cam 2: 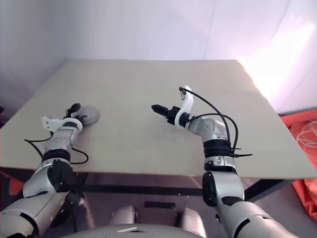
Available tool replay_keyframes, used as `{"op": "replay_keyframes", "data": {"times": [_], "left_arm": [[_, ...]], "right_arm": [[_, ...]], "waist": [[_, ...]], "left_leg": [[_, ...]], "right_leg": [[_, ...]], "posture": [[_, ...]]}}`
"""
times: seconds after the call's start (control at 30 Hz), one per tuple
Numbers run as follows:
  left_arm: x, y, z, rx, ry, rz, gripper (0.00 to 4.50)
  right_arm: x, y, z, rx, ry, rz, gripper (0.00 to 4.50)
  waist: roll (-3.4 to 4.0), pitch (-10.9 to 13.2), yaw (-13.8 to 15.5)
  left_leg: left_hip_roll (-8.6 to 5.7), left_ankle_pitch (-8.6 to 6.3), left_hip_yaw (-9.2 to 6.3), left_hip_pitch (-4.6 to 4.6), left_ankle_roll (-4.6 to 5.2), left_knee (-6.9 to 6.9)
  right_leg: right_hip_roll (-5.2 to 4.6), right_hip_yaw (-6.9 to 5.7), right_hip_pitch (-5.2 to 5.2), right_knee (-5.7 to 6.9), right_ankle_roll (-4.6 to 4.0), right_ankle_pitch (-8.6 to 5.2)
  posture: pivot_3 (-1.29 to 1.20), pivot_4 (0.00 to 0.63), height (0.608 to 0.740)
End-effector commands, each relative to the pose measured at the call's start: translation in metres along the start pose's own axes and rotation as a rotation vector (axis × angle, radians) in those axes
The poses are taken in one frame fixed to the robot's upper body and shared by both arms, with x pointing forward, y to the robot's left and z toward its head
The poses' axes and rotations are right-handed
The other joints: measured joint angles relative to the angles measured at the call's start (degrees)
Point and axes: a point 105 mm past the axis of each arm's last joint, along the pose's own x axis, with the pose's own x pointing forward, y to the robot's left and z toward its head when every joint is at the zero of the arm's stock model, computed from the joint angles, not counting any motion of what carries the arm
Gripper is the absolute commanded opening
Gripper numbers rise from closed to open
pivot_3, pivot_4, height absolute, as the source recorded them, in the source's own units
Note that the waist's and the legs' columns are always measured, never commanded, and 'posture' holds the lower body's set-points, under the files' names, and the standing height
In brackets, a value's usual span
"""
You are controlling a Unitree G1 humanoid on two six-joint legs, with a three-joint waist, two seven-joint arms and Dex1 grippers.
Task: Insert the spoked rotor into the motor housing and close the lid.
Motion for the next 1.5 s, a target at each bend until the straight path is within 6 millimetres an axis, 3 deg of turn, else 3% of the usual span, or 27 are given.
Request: {"op": "replay_keyframes", "data": {"times": [0.03,0.23,0.27,0.3,0.33,0.37,0.43,0.5,0.6,0.83,1.07,1.17,1.23,1.3,1.4,1.43,1.5], "left_arm": [[-0.014,0.065,0.048,0.133,-0.170,0.272,4.48],[-0.020,0.070,0.071,0.271,-0.261,0.353,4.48],[-0.021,0.070,0.076,0.298,-0.279,0.363,4.48],[-0.022,0.070,0.078,0.313,-0.289,0.369,4.48],[-0.022,0.070,0.081,0.324,-0.299,0.379,4.48],[-0.023,0.069,0.085,0.345,-0.315,0.385,4.48],[-0.025,0.068,0.092,0.381,-0.347,0.400,4.48],[-0.026,0.068,0.095,0.387,-0.362,0.410,4.48],[-0.028,0.070,0.099,0.413,-0.378,0.427,4.48],[-0.032,0.070,0.110,0.461,-0.423,0.443,4.48],[-0.030,0.046,0.127,0.525,-0.495,0.359,4.48],[-0.031,0.022,0.142,0.556,-0.557,0.290,4.48],[-0.027,-0.005,0.145,0.581,-0.569,0.174,4.48],[-0.018,-0.048,0.131,0.625,-0.516,-0.053,4.48],[-0.014,-0.113,0.081,0.523,-0.286,-0.480,4.48],[-0.020,-0.133,0.056,0.449,-0.135,-0.651,4.48],[-0.061,-0.169,-0.001,0.416,0.236,-1.025,4.48]], "right_arm": [[0.000,0.009,0.014,-0.022,-0.031,0.025,4.50],[0.001,0.009,0.013,-0.021,-0.026,0.029,4.50],[0.001,0.009,0.013,-0.020,-0.025,0.030,4.50],[0.001,0.009,0.013,-0.020,-0.025,0.031,4.50],[0.001,0.009,0.013,-0.019,-0.025,0.031,4.50],[0.001,0.009,0.013,-0.019,-0.024,0.032,4.50],[0.000,0.009,0.012,-0.018,-0.022,0.036,4.50],[0.001,0.009,0.012,-0.017,-0.020,0.039,4.50],[0.000,0.010,0.012,-0.015,-0.019,0.043,4.50],[-0.001,0.011,0.010,-0.015,-0.011,0.058,4.50],[-0.005,0.024,0.010,-0.072,-0.033,0.147,4.50],[-0.008,0.033,0.009,-0.140,-0.059,0.201,4.50],[-0.010,0.038,0.006,-0.178,-0.058,0.225,4.50],[-0.013,0.041,0.003,-0.219,-0.059,0.249,4.50],[-0.018,0.046,-0.002,-0.291,-0.052,0.295,4.50],[-0.021,0.049,-0.003,-0.323,-0.058,0.321,4.50],[-0.029,0.056,-0.003,-0.402,-0.089,0.368,4.50]], "waist": [[0.34,-0.2,-1.6],[1.67,-0.1,-4.8],[1.18,0.0,-4.8],[-0.46,-0.1,-4.3],[-0.46,-0.2,-3.4],[-0.32,-0.3,-2.1],[0.00,-0.5,-1.0],[0.10,-0.5,-1.0],[0.35,-0.6,-0.9],[0.28,-0.6,0.4],[0.17,-0.6,0.7],[-0.20,-0.5,1.2],[-0.45,-0.5,2.0],[-0.55,-0.5,2.9],[-0.62,-0.4,5.1],[-0.61,-0.4,5.3],[-0.65,-0.4,5.9]], "left_leg": [[0.11,-0.08,-0.10,0.06,-0.15,0.00],[2.33,-0.95,-2.12,0.25,-1.52,0.35],[2.55,-1.14,-2.36,0.37,-1.78,0.37],[2.13,-1.28,-2.28,0.62,-1.99,0.53],[1.28,-1.53,-1.95,1.28,-2.45,0.72],[0.64,-2.07,-1.89,1.29,-2.88,1.04],[-0.29,-1.90,-2.08,-0.10,-2.53,1.44],[0.09,-1.73,-2.46,-1.05,-2.53,1.68],[0.13,-1.97,-2.45,-1.04,-2.95,1.48],[0.16,-2.16,-2.34,-0.93,-2.66,1.04],[0.18,-2.22,-2.24,-1.03,-2.60,0.88],[0.20,-2.29,-2.24,-1.13,-2.55,0.89],[0.25,-2.33,-2.24,-1.21,-2.52,0.91],[0.24,-2.37,-2.24,-1.24,-2.46,0.94],[0.19,-2.39,-2.23,-1.19,-2.43,0.97],[0.26,-2.38,-2.06,-1.04,-2.45,1.04],[0.25,-2.38,-1.76,-0.86,-2.44,1.06]], "right_leg": [[0.00,-0.67,0.02,-0.45,0.01,0.00],[-0.15,-5.92,0.82,-2.89,0.02,0.02],[-0.13,-5.75,0.80,-1.76,0.06,-0.01],[-0.22,-3.40,0.66,1.00,0.79,-0.51],[-0.14,-1.14,0.28,2.78,-0.88,-1.69],[0.01,-0.98,-0.30,3.27,-1.45,-2.16],[0.47,-1.00,-1.65,3.34,-1.37,-2.12],[1.28,-1.10,-2.26,3.14,-0.82,-1.65],[1.44,-1.13,-2.26,2.93,-1.47,-1.66],[1.30,-1.12,-1.88,2.08,-1.44,-1.60],[1.28,-1.12,-1.83,1.67,-1.65,-1.47],[1.28,-1.16,-1.84,1.56,-1.66,-1.46],[1.28,-1.21,-1.86,1.53,-1.67,-1.46],[1.27,-1.22,-1.85,1.52,-1.77,-1.39],[1.08,-1.30,-1.78,1.51,-1.74,-1.31],[0.99,-1.34,-1.70,1.53,-1.82,-1.26],[0.80,-1.31,-1.49,1.54,-2.14,-1.29]], "posture": [[0.00,0.000,0.740],[0.00,0.000,0.740],[0.00,0.000,0.740],[0.00,0.000,0.740],[0.00,0.000,0.740],[0.00,0.000,0.740],[0.00,0.000,0.740],[0.00,0.000,0.740],[0.00,0.000,0.740],[0.00,0.000,0.740],[0.00,0.000,0.740],[0.00,0.000,0.740],[0.00,0.000,0.740],[0.00,0.000,0.740],[0.00,0.000,0.740],[0.00,0.000,0.740],[0.00,0.000,0.740]]}}
